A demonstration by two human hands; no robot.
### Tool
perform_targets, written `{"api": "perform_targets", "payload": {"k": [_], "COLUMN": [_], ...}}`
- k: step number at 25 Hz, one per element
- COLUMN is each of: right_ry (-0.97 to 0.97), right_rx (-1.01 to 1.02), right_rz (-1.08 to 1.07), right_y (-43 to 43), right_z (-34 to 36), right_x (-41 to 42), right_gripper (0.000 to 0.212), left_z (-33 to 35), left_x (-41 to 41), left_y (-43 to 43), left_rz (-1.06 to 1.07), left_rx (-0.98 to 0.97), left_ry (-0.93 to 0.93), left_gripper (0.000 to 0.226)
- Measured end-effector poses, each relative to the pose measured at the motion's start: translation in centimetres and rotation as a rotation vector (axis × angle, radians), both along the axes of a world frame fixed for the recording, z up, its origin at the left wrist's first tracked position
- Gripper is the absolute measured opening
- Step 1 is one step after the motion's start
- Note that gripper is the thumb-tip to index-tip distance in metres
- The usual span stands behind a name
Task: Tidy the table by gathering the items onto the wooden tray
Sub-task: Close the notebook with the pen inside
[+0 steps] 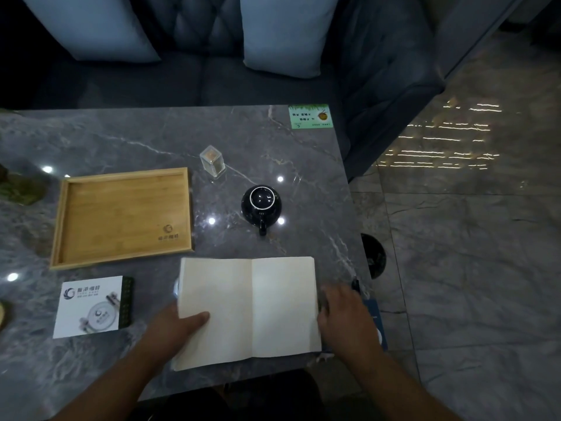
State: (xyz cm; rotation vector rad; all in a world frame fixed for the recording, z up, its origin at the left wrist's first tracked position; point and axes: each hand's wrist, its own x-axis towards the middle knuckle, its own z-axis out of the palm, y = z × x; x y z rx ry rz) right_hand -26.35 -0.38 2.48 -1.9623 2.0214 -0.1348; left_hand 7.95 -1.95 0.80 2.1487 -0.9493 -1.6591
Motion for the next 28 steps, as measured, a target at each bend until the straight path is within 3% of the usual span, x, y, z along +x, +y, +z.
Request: {"api": "perform_targets", "payload": {"k": [6, 11, 17, 28], "right_ry": [-0.128, -0.205, -0.309, -0.386], "right_rx": [0.203, 0.310, 0.273, 0.409], "right_rz": [-0.440, -0.575, -0.508, -0.237], "right_y": [-0.1, -0.1, -1.8, -7.0], "right_z": [-0.5, -1.0, 0.5, -1.0], "right_x": [-4.0, -4.6, -1.6, 10.8], "right_gripper": [0.051, 0.029, 0.014, 0.025], "left_z": [-0.2, -0.5, -0.8, -0.4], "left_x": [0.2, 0.4, 0.3, 1.3], "left_y": [0.0, 0.0, 0.2, 0.2], "left_rz": [0.030, 0.030, 0.032, -0.033], "left_rx": [-0.008, 0.018, 0.013, -0.023], "left_ry": [-0.004, -0.001, -0.001, -0.031], "left_gripper": [0.032, 0.031, 0.033, 0.007]}}
